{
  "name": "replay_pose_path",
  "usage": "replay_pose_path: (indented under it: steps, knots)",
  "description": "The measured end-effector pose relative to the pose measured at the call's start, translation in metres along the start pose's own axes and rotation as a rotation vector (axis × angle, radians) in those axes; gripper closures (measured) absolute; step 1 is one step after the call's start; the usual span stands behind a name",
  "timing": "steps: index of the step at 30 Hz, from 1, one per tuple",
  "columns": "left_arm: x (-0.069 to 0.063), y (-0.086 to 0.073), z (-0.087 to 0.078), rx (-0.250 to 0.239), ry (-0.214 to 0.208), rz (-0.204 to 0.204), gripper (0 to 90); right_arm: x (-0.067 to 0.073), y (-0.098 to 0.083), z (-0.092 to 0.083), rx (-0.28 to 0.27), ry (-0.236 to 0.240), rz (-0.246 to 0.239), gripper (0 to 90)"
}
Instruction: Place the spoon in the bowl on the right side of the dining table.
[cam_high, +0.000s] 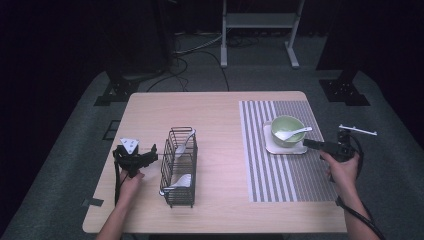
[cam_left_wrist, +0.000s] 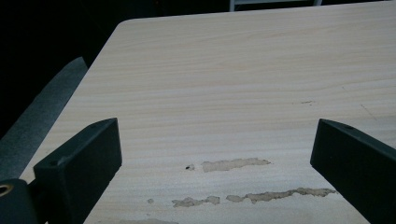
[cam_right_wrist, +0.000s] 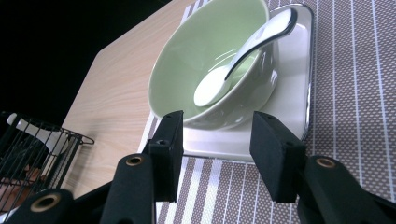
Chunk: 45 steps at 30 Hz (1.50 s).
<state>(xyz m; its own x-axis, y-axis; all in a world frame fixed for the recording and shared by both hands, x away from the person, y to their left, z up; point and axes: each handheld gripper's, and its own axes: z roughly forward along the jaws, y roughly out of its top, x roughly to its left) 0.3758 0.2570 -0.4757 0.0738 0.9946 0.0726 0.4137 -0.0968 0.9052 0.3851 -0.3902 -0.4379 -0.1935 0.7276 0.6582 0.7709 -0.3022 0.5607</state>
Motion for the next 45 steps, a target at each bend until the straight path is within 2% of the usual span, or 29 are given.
replay_pose_path:
  steps: [12, 20, 33, 45]
  knots:
    - [0.0, 0.0, 0.0, -0.001, 0.0, -0.001, 1.0, 0.012, -0.015, -0.002, 0.025, 0.02, -0.047, 52.5]
    - [0.0, 0.0, 0.0, 0.001, 0.0, -0.002, 1.0, 0.019, -0.024, 0.001, 0.051, 0.018, -0.081, 51.7]
    - [0.0, 0.0, 0.0, -0.002, 0.001, 0.0, 1.0, 0.032, -0.036, 0.005, 0.08, 0.04, -0.127, 47.8]
    - [0.0, 0.0, 0.0, -0.002, 0.0, -0.002, 0.9, 0.042, -0.046, 0.01, 0.108, 0.03, -0.179, 43.3]
